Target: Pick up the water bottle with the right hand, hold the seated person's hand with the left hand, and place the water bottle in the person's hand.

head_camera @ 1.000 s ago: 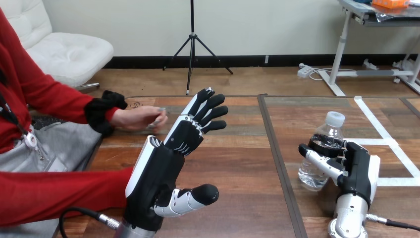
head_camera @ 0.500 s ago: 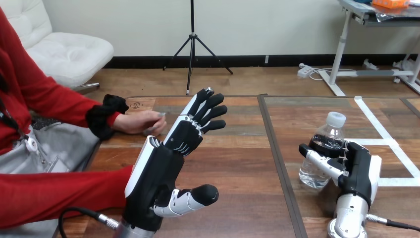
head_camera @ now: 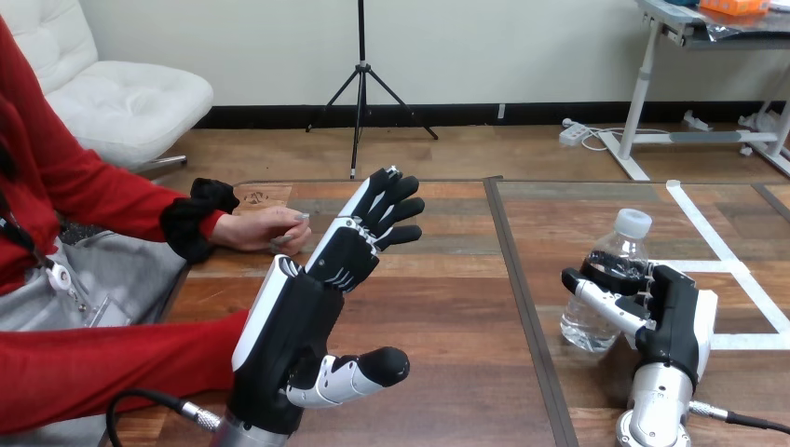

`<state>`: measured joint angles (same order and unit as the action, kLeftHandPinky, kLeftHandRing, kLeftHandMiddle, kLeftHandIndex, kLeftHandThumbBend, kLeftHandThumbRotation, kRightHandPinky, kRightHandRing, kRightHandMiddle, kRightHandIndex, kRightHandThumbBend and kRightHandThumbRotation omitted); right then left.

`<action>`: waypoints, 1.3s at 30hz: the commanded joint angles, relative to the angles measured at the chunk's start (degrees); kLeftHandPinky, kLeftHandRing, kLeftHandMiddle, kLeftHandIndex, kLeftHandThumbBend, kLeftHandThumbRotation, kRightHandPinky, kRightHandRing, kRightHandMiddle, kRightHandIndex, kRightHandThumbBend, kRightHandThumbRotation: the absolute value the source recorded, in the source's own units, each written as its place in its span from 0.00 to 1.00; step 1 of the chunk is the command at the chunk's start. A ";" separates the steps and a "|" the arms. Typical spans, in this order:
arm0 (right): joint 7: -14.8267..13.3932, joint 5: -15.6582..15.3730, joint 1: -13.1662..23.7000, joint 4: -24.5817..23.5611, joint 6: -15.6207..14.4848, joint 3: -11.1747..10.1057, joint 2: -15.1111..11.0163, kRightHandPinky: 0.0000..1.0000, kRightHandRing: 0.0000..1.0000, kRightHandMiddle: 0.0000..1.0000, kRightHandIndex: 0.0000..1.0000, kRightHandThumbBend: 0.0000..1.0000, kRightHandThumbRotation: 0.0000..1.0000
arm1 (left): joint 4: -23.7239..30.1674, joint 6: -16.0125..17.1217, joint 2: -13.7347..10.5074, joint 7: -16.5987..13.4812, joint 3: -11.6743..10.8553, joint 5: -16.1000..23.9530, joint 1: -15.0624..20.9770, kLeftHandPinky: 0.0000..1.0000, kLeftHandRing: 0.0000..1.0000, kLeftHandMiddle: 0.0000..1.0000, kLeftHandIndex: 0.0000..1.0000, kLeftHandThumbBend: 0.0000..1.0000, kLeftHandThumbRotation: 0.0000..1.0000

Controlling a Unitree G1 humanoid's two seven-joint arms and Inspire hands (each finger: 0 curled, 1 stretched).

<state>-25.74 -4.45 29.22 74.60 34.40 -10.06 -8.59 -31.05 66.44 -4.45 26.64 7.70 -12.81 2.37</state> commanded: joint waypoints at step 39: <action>9.34 3.19 1.59 -5.88 11.76 -0.24 5.30 0.44 0.46 0.47 0.45 0.74 0.00 | 15.79 -19.76 -8.59 -9.61 -5.23 18.80 -1.26 0.85 0.91 0.92 0.93 0.95 0.66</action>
<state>-17.23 -2.13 28.02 72.88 42.53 -9.92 -3.91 -19.91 47.54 -11.57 18.09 3.34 5.40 -0.67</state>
